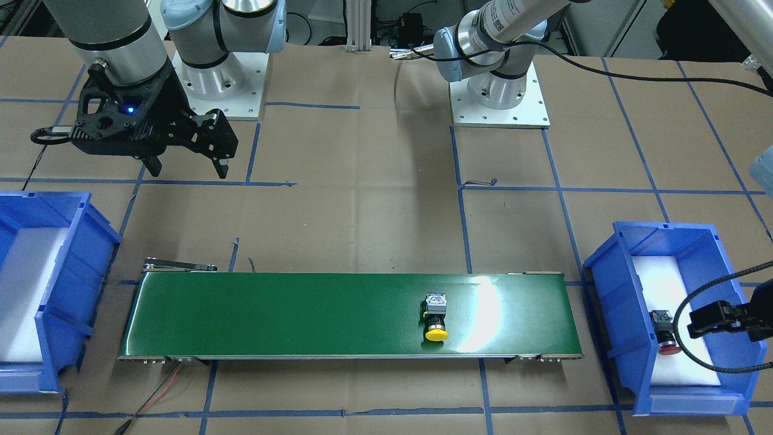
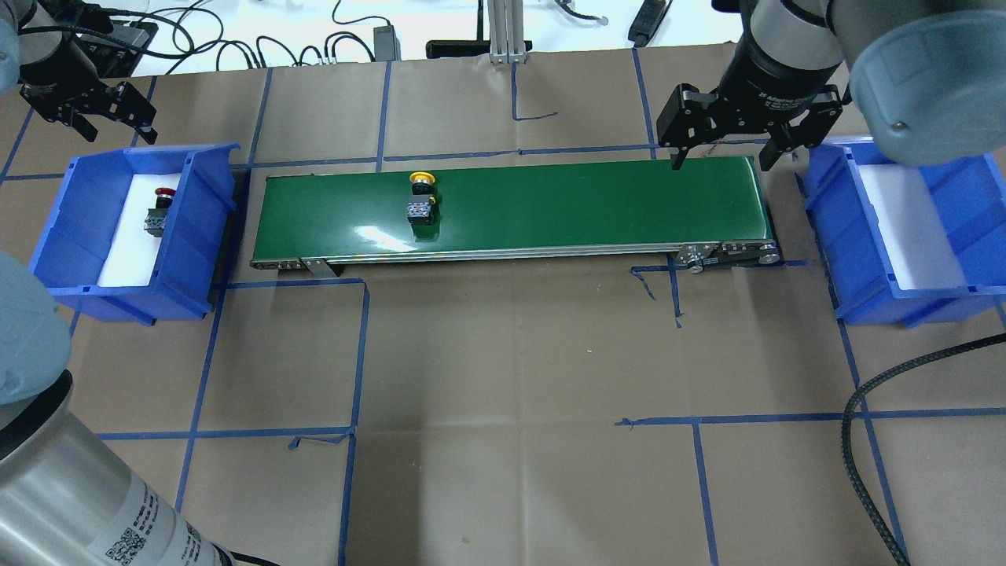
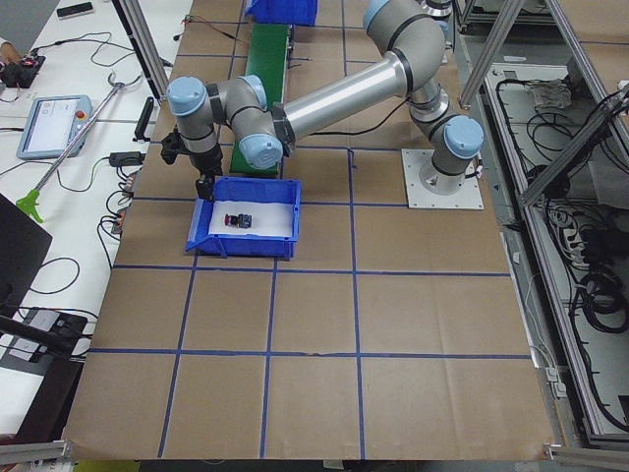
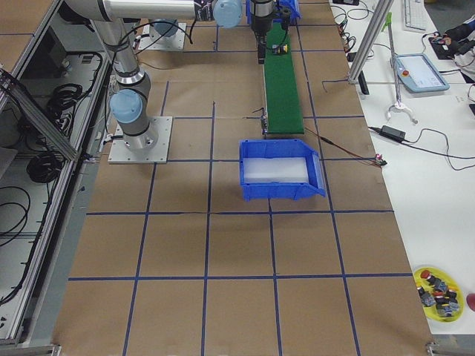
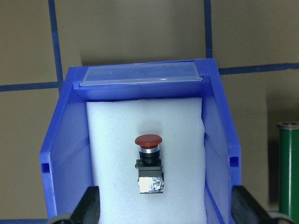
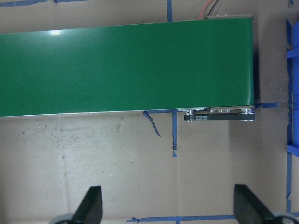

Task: Transport two buttons from left to right
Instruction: 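Grasp the red button in the bin with the left gripper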

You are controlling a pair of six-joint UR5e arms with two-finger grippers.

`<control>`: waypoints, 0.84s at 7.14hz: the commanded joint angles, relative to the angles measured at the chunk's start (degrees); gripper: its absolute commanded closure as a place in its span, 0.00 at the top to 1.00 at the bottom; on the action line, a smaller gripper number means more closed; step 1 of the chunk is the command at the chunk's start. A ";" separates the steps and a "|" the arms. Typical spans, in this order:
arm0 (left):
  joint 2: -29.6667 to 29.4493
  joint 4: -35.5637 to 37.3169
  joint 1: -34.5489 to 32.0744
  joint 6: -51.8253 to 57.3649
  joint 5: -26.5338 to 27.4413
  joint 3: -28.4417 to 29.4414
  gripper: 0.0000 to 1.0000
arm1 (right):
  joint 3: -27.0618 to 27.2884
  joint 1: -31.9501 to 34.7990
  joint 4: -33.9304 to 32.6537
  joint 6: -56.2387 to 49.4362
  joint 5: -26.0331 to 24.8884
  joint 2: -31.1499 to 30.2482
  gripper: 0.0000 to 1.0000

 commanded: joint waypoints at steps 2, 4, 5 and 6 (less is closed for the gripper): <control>-3.82 5.42 2.18 2.00 -2.80 -2.80 0.97 | 0.07 0.00 0.00 0.00 0.00 0.00 1.00; -3.57 10.40 2.27 1.82 -2.45 -8.66 0.97 | 0.07 0.00 0.00 0.00 0.00 0.00 1.00; -2.78 14.01 2.44 1.82 -2.19 -12.44 0.98 | 0.07 0.00 0.00 0.00 0.00 0.00 1.00; -2.69 15.96 2.62 1.82 -2.10 -14.22 0.98 | -0.02 0.00 0.00 0.00 0.00 0.00 1.00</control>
